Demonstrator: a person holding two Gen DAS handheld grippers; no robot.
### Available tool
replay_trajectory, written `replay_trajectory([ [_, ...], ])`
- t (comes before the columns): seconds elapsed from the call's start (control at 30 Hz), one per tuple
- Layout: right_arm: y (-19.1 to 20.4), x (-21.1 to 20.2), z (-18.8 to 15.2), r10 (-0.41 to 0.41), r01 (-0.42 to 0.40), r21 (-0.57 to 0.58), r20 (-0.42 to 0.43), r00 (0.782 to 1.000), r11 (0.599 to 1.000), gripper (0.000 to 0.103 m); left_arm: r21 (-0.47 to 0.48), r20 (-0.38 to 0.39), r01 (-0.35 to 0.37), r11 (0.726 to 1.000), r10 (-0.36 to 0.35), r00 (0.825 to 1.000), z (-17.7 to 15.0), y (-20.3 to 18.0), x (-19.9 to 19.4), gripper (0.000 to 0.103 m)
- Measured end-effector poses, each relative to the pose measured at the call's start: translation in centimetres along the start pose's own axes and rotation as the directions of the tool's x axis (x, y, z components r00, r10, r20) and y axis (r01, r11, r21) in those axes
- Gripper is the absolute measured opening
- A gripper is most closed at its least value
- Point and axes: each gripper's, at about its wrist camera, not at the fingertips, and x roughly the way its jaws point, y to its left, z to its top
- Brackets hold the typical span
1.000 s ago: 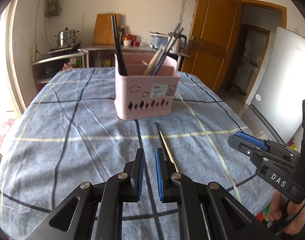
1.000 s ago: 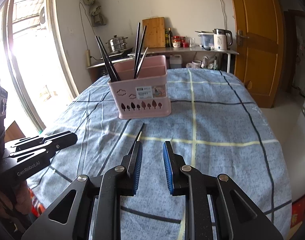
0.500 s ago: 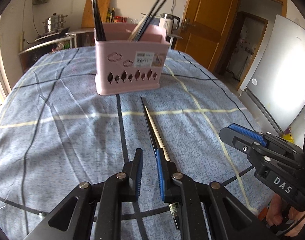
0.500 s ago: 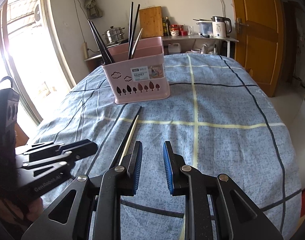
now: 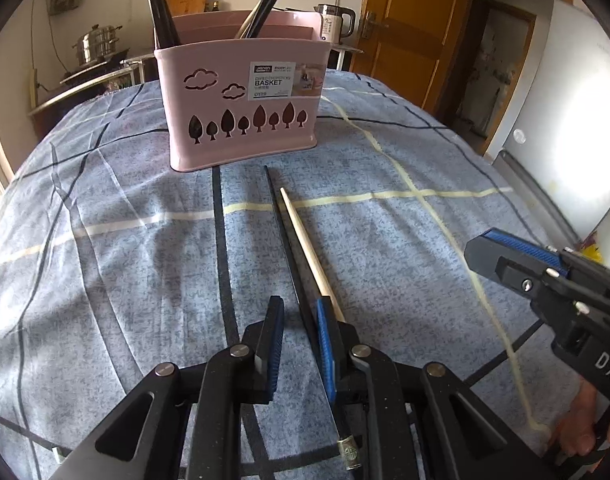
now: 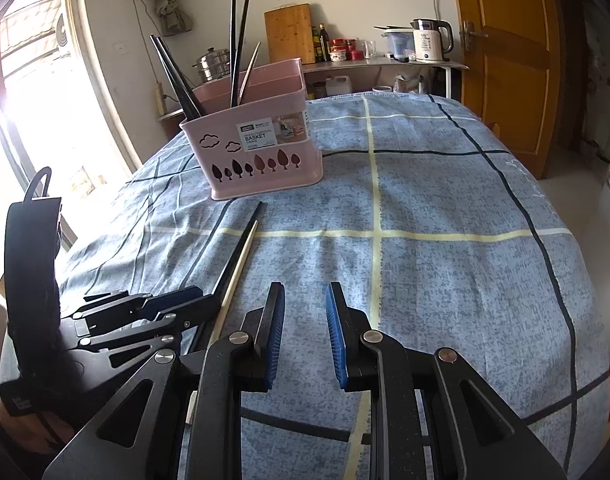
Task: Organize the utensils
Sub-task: 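Lower both open tools onto the last black chopstick and wooden stick, then grasp the wooden stick with the right tool while the left tool grasps the black chopstick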
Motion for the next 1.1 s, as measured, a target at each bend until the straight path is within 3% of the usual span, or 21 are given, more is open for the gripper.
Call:
replay_trajectory([
  [0.37,1.5,1.3,0.3,0.047,-0.047,-0.019,-0.026,0.999,0.999,0.022,-0.089,-0.005,-0.09,0.992,0.09,0.996,-2.8,3.8,-2.9,0.006],
  [0.53,2.4,2.7,0.7,0.066,-0.067,-0.027,-0.051,0.997,0.997,0.022,-0.146,-0.022,-0.076,0.986,0.074,0.997,-3.4,5.7,-3.9,0.006],
  [0.93,4.4,8.7,2.9,0.069,-0.08,-0.06,-0.166,0.984,0.995,0.022,-0.118,0.006,0.005,0.993,-0.004,1.0,2.5,7.7,-1.4,0.014],
  [1.1,3.9,9.0,2.8,0.059,-0.072,-0.065,-0.179,0.982,0.995,0.009,-0.102,-0.015,0.02,0.995,-0.022,1.0,3.9,7.8,0.7,0.014],
])
